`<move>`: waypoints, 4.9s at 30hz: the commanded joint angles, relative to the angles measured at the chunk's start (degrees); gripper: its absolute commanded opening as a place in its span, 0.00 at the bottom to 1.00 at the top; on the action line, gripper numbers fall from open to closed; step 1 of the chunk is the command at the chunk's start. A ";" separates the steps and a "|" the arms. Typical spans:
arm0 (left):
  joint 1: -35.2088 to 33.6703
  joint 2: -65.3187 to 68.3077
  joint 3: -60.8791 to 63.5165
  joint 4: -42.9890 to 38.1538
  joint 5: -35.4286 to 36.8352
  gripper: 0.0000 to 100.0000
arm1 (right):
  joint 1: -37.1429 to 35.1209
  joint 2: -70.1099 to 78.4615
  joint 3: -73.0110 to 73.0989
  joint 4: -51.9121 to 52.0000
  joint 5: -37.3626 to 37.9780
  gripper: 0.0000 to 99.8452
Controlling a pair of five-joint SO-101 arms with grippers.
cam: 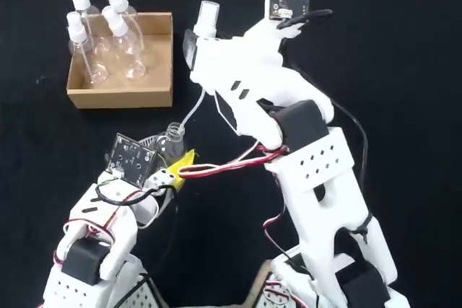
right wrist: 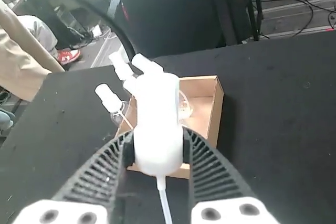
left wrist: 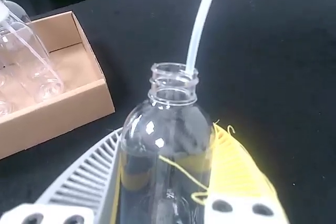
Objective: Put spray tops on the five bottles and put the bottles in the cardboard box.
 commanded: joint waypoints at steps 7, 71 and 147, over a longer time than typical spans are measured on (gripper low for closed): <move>0.66 -0.35 -0.31 -1.41 0.53 0.09 | -1.32 -2.15 -0.13 -4.75 -0.35 0.03; 0.13 -0.35 -0.22 -1.41 0.62 0.09 | -14.86 -29.05 44.35 -15.03 9.41 0.03; -2.95 -0.35 -0.31 -2.55 0.70 0.09 | 0.18 -31.60 38.64 -23.12 9.49 0.07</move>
